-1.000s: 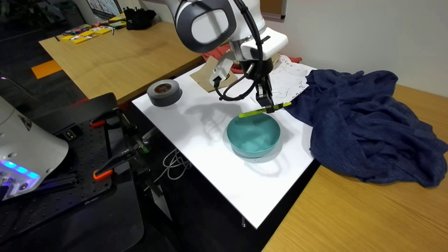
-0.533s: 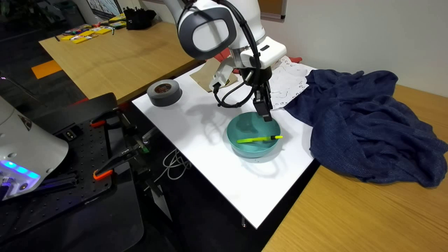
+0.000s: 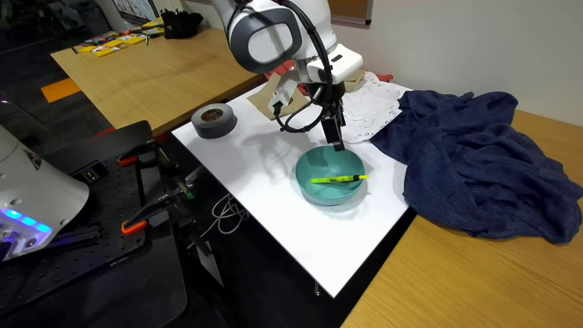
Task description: Put the yellow pen inside the green bowl
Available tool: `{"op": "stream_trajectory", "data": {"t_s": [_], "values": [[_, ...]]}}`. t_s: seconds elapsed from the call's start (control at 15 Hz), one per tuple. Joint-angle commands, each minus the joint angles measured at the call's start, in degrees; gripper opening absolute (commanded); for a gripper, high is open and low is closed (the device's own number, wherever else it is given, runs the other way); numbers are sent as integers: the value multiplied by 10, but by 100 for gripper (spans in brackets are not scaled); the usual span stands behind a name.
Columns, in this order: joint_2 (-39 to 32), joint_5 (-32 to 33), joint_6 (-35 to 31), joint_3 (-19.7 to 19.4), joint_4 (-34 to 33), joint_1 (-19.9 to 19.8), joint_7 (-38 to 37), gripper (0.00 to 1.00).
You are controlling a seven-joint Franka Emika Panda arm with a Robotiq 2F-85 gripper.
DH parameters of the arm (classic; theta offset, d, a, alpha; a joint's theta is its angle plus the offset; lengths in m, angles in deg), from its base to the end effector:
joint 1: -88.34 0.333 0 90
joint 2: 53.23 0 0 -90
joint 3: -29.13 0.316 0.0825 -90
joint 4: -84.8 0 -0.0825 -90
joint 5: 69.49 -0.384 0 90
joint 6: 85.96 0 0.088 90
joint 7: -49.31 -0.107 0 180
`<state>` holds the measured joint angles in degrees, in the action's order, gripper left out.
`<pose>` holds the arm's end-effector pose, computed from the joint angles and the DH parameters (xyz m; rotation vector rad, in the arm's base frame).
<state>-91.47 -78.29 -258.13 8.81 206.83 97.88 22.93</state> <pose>0.5713 -0.1223 0.1348 2.8013 -1.0232 0.4201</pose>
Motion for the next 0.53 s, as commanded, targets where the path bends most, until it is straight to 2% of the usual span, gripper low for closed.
{"op": "stream_trajectory", "data": {"t_s": [0.0, 0.07, 0.13, 0.47], "values": [[39, -8, -21, 18, 41, 3, 7, 100], [42, -7, -24, 18, 45, 6, 6, 100], [10, -4, -7, 14, 11, 1, 5, 100], [20, -4, -9, 18, 21, 4, 5, 100]]}}
